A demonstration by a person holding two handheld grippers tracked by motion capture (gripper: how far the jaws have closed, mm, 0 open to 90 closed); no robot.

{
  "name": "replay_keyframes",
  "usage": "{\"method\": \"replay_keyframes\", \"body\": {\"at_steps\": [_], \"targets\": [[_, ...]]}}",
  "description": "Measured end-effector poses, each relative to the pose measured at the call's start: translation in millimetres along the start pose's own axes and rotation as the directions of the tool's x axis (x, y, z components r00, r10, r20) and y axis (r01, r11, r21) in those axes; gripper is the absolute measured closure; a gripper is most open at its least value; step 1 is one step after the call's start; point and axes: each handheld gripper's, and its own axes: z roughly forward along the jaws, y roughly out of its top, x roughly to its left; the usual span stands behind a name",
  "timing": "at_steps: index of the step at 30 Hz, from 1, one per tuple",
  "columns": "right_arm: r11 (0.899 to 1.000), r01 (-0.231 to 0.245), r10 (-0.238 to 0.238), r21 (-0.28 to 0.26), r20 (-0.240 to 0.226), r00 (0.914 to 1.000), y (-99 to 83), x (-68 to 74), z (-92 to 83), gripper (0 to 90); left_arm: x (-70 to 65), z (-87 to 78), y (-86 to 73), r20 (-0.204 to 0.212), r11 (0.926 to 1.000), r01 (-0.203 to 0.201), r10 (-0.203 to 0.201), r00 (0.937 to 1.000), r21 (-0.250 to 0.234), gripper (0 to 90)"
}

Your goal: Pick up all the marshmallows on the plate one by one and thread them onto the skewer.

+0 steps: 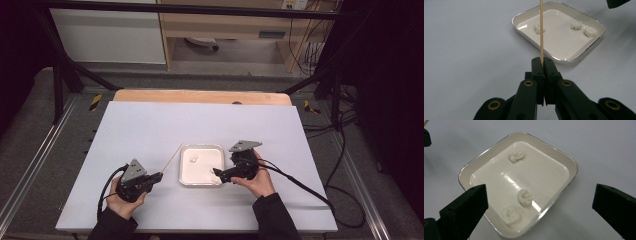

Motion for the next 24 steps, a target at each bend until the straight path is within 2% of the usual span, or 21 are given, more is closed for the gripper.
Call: {"method": "replay_keyframes", "body": {"at_steps": [4, 11, 16, 24], "targets": [[1.0, -0.003, 0.003, -0.013, 0.001, 1.0, 11.0, 4.5, 12.2, 2.1, 2.1, -0.2, -0.9, -0.006, 1.0, 0.002, -0.002, 1.0, 0.001, 88.9], [1.0, -0.026, 0.026, 0.003, -0.016, 0.9995, 30.0, 7.6, 35.9, 2.8, 2.9, 0.2, -1.4, -0.002, 1.0, 0.002, -0.002, 1.0, -0.002, 88.9], [0.999, -0.021, 0.021, 0.024, -0.012, 0.9997, 40.4, 12.1, 52.4, 3.2, 2.8, 1.1, -1.8, 0.0, 1.0, 0.002, -0.002, 1.0, 0.0, 88.9], [0.999, -0.016, 0.016, 0.029, -0.004, 0.9999, 50.8, 17.8, 71.3, 6.6, 2.5, 1.4, -2.1, -0.001, 1.0, 0.004, -0.004, 1.0, -0.005, 88.8]]}}
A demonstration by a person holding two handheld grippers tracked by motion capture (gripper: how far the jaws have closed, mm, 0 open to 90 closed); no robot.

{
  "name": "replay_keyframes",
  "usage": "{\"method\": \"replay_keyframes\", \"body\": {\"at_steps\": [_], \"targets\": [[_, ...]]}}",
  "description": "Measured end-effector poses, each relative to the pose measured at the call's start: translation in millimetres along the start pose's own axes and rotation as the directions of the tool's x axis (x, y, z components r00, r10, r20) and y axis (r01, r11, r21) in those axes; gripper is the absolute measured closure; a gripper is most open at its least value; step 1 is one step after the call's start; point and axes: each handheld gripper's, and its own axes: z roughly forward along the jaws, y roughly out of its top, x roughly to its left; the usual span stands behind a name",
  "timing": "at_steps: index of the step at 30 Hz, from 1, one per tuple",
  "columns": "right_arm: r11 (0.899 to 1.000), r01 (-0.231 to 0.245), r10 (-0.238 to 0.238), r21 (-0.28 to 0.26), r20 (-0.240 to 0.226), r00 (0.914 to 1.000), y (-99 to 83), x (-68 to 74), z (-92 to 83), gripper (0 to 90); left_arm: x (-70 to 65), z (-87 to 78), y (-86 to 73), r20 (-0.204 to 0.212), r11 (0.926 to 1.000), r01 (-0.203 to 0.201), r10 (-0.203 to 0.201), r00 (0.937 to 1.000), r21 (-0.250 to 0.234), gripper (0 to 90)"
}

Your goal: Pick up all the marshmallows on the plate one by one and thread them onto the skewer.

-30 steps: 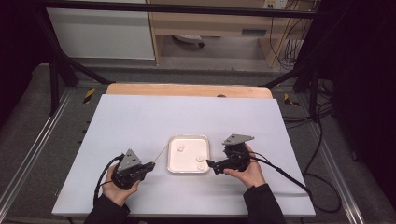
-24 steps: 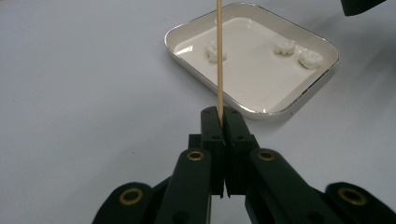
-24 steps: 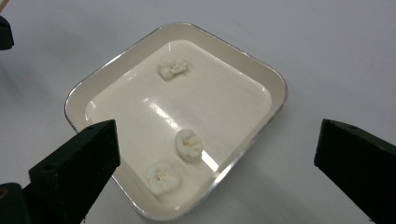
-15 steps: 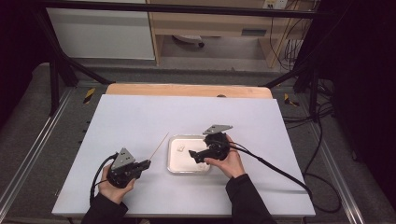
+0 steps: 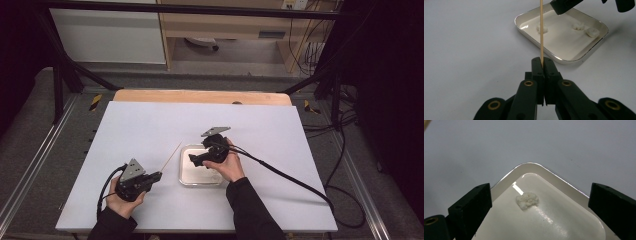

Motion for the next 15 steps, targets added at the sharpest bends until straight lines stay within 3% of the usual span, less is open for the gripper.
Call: {"method": "replay_keyframes", "body": {"at_steps": [10, 15], "targets": [[0.999, 0.026, -0.024, 0.034, -0.053, 0.9983, -2.1, 2.4, 20.0, 23.9, 0.2, 0.8, -0.2, 0.0, 1.0, 0.0, 0.0, 1.0, 0.005, 88.8], [0.997, 0.044, -0.041, 0.062, -0.049, 0.998, -5.3, 2.3, 26.6, 31.4, -0.5, 1.4, -0.3, 0.002, 1.0, -0.002, 0.002, 1.0, 0.006, 88.8]]}}
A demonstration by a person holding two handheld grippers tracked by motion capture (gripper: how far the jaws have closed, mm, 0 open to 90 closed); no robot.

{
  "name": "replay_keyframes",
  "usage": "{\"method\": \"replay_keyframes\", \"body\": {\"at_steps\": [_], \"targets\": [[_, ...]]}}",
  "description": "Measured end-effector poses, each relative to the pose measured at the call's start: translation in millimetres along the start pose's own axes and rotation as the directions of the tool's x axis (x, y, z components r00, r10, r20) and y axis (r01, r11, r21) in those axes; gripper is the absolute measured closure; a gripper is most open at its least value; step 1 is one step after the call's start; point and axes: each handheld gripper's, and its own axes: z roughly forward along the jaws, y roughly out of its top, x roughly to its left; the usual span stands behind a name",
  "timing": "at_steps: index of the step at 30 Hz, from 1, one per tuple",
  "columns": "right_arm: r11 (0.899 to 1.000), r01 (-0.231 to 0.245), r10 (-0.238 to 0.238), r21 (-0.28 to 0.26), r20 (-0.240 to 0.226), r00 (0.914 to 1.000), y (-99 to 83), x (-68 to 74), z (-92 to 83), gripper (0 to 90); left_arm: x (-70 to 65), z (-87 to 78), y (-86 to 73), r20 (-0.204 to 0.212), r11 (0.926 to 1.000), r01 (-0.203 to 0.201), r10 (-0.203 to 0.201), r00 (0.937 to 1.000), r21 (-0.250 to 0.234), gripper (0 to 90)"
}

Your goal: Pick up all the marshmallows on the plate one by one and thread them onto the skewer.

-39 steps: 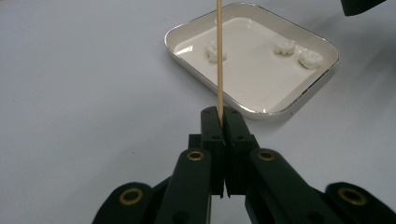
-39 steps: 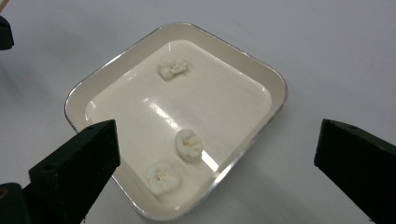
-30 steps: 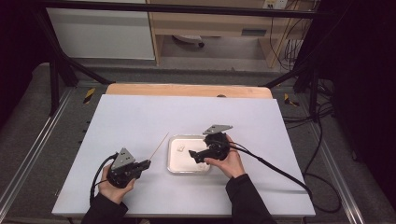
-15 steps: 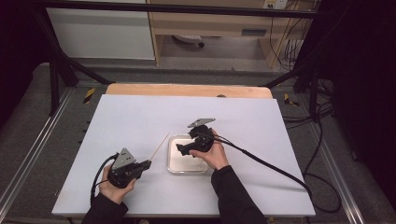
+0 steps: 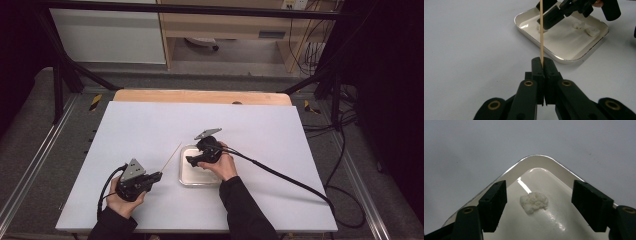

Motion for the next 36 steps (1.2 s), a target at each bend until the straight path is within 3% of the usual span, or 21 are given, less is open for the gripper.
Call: {"method": "replay_keyframes", "body": {"at_steps": [6, 20, 30, 36], "targets": [[0.999, 0.033, -0.034, 0.023, 0.008, 0.9994, -2.6, 0.7, 5.9, 40.8, 0.4, -0.4, -0.1, 0.0, 1.0, 0.0, 0.0, 1.0, -0.001, 88.9], [0.995, 0.103, -0.103, 0.013, 0.003, 0.9947, -5.6, 3.5, 6.4, 61.1, -0.7, 0.7, -0.3, 0.0, 1.0, -0.002, 0.002, 1.0, 0.003, 88.8], [0.996, 0.087, -0.087, 0.015, -0.006, 0.9962, -5.7, 3.3, 4.6, 69.7, -1.5, 1.2, -0.4, 0.001, 1.0, -0.005, 0.005, 1.0, 0.003, 88.9], [0.997, 0.073, -0.073, 0.002, -0.028, 0.9969, -1.3, 3.5, -6.3, 71.7, -2.2, 1.0, -0.4, 0.001, 1.0, -0.006, 0.006, 1.0, 0.001, 88.8]]}}
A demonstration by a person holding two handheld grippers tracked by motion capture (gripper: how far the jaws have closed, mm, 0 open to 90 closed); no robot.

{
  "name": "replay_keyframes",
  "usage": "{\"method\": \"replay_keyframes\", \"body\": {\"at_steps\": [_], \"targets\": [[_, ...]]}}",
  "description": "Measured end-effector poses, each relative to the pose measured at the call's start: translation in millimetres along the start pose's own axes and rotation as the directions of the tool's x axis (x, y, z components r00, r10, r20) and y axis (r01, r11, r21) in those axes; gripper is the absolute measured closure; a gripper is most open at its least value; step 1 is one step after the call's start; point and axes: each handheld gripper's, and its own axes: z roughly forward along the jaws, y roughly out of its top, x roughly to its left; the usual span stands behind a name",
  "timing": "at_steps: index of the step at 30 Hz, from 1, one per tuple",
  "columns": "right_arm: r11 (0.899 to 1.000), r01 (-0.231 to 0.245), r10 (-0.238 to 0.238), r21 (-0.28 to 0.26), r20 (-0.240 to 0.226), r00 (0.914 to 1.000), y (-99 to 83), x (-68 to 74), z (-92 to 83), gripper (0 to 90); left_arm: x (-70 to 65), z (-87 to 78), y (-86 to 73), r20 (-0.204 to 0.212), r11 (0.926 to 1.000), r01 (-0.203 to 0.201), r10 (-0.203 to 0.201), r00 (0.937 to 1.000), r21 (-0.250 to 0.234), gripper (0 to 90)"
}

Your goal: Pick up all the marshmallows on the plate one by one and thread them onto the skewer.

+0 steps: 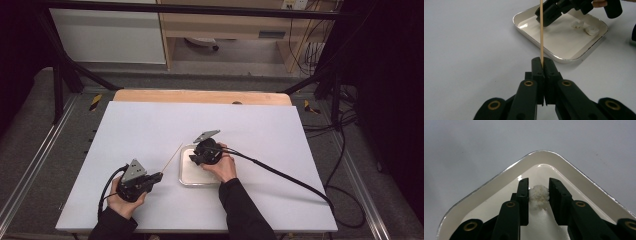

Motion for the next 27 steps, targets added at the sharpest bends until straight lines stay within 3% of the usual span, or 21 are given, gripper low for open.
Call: {"method": "replay_keyframes", "body": {"at_steps": [8, 15, 27], "targets": [[1.0, -0.006, 0.005, -0.029, -0.036, 0.9993, 2.3, 3.6, -22.9, 72.9, -2.9, 0.6, 0.4, 0.001, 1.0, -0.008, 0.008, 1.0, -0.005, 88.8], [0.997, -0.026, 0.022, -0.067, -0.058, 0.9981, -6.2, -0.7, -43.7, 73.6, -7.2, 3.1, 0.9, 0.007, 0.9998, -0.018, 0.018, 0.9998, -0.005, 88.8], [0.978, -0.103, 0.082, -0.182, -0.117, 0.9898, -23.7, -10.7, -84.1, 74.4, -15.1, 7.5, 1.8, 0.025, 0.9993, -0.038, 0.038, 0.999, -0.005, 88.9]]}}
